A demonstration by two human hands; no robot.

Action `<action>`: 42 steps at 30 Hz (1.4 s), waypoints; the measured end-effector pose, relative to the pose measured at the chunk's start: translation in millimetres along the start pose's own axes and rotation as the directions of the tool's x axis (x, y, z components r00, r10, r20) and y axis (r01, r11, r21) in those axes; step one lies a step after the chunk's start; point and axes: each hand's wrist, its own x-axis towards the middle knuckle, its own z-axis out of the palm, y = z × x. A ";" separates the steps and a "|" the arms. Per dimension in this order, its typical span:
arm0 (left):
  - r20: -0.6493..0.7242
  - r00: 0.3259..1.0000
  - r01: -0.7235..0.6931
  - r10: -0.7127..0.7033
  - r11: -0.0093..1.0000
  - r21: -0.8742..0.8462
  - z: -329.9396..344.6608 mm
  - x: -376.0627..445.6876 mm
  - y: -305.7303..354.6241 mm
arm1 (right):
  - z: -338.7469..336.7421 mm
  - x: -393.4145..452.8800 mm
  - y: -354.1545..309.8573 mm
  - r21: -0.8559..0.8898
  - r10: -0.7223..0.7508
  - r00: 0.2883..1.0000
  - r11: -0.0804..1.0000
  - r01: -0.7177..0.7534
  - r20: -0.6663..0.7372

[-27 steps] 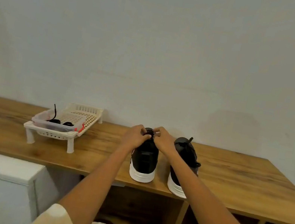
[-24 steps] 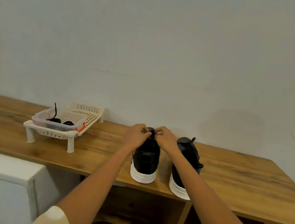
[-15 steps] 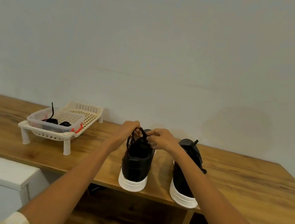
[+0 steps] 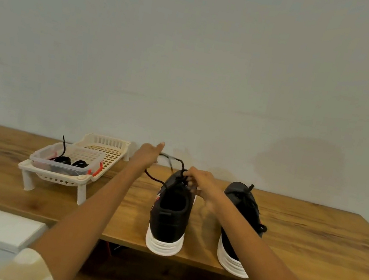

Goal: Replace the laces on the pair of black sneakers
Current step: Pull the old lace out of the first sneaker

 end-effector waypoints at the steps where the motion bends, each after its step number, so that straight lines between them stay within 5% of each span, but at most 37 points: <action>1: -0.008 1.000 -0.017 0.019 0.978 0.209 1.2 2.6 -9.6 | 0.7 -0.4 -0.9 0.133 0.005 1.000 0.991 -0.008 0.021; 3: -0.018 0.996 -0.069 0.087 0.879 0.472 2.3 0.8 -23.8 | -0.2 0.7 -7.8 0.290 -0.032 0.999 0.957 0.020 0.037; 5: -0.019 0.974 -0.177 0.226 0.809 0.561 1.9 -3.4 -28.5 | -3.2 3.9 -22.2 0.336 -0.074 0.997 0.940 0.061 0.028; 10: 0.265 0.872 -0.463 0.412 0.868 0.177 3.3 -20.8 -19.6 | -19.9 9.5 -68.1 0.495 -0.162 0.987 0.856 0.150 -0.020; 13: 0.344 0.856 -0.409 0.386 0.912 -0.005 5.8 -34.1 -12.4 | -36.0 11.4 -95.0 0.584 -0.224 0.969 0.776 0.240 -0.101; 18: 0.513 0.787 -0.374 0.342 0.926 -0.043 13.9 -40.4 -12.5 | -62.7 24.1 -121.4 0.572 -0.291 0.935 0.740 0.353 -0.202; 25: 0.413 0.861 -0.238 0.296 0.953 -0.187 15.3 -33.9 -25.7 | -83.0 31.4 -133.2 0.522 -0.344 0.841 0.667 0.532 -0.418; 28: 0.325 0.920 -0.061 0.219 0.899 -0.433 14.6 -33.4 -28.5 | -80.3 33.0 -116.6 0.414 -0.208 0.928 0.849 0.328 -0.310; 32: 0.144 0.976 0.216 -0.162 0.671 -0.710 16.6 -18.5 -29.4 | -58.9 32.9 -70.4 0.033 -0.019 0.998 0.999 0.021 -0.054; 34: 0.015 0.972 0.215 -0.234 0.863 -0.458 16.1 -10.2 -33.7 | -46.8 32.6 -52.3 -0.116 0.022 0.999 0.993 -0.027 -0.049; 35: -0.030 0.982 0.176 -0.184 0.968 -0.180 16.0 -6.9 -36.8 | -42.7 33.3 -44.9 -0.176 0.041 0.998 0.983 -0.050 -0.050; 37: -0.019 0.999 0.051 -0.048 0.930 0.363 17.5 -6.7 -40.2 | -37.7 36.6 -33.2 -0.341 0.065 0.997 0.937 -0.074 -0.036; 38: -0.011 1.000 -0.007 0.015 0.870 0.493 18.4 -10.3 -38.8 | -37.0 38.0 -30.2 -0.480 0.061 0.998 0.875 -0.066 -0.027; 40: 0.017 0.978 -0.190 0.210 0.843 0.503 15.3 -19.7 -31.1 | -37.8 38.2 -27.8 -0.793 0.033 0.999 0.608 -0.041 -0.027; 42: 0.138 0.920 -0.392 0.367 0.861 0.324 10.3 -25.6 -25.2 | -38.2 32.6 -29.2 -0.933 -0.065 0.997 0.359 -0.022 -0.049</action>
